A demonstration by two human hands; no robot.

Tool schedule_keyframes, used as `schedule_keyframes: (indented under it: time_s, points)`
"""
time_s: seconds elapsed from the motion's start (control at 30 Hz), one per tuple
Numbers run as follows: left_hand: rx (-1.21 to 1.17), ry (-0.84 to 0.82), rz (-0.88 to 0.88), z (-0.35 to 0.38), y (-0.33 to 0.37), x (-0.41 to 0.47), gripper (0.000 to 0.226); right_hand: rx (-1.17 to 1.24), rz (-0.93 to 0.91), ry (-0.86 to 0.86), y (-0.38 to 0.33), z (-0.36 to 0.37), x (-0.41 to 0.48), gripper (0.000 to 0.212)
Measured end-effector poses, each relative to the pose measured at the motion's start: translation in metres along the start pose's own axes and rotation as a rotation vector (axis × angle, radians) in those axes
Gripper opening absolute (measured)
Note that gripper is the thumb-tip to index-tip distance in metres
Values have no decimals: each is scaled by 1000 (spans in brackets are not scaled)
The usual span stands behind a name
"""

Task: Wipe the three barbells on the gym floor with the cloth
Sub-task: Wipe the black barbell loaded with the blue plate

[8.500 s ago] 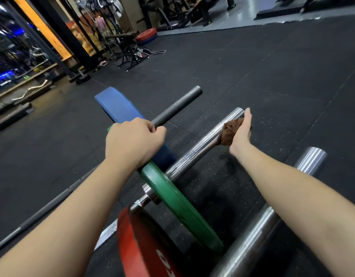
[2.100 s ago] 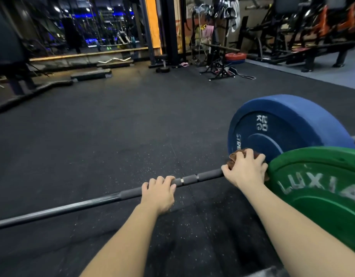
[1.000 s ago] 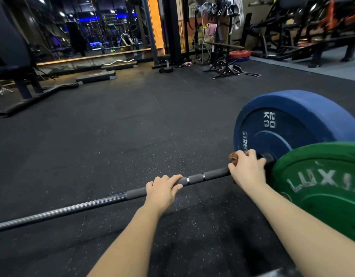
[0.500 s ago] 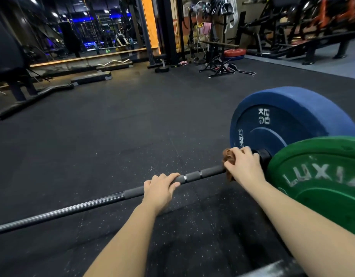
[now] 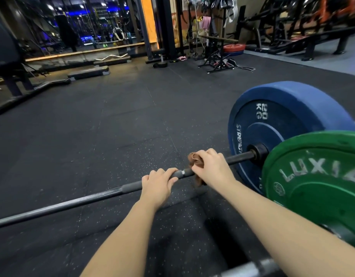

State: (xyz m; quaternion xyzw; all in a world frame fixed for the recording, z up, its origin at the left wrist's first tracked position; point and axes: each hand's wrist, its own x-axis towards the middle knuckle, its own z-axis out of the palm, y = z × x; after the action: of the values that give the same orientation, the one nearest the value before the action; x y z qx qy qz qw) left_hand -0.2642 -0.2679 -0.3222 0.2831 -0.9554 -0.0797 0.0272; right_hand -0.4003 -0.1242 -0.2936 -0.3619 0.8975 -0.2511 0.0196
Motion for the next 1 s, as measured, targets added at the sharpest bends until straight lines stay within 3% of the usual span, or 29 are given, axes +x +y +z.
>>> schedule_keyframes:
  time_s: [0.3, 0.43, 0.63, 0.7, 0.83, 1.0]
  points:
    - [-25, 14, 6, 3, -1, -1, 34, -127, 304, 146, 62, -29, 16, 38]
    - [-1, 44, 0, 7, -2, -2, 36, -208, 268, 144, 33, -17, 9, 41]
    - [-27, 7, -1, 5, -2, 0, 35, -20, 64, 67, 29, -10, -1, 31]
    - [-24, 2, -2, 5, -2, 0, 35, -30, 103, 80, 44, -22, 6, 33]
    - [-25, -38, -11, 2, -2, 3, 36, -124, 347, 181, 81, -40, 14, 41]
    - [-9, -16, -11, 4, -2, 1, 35, -152, 305, 146, 59, -31, 14, 41]
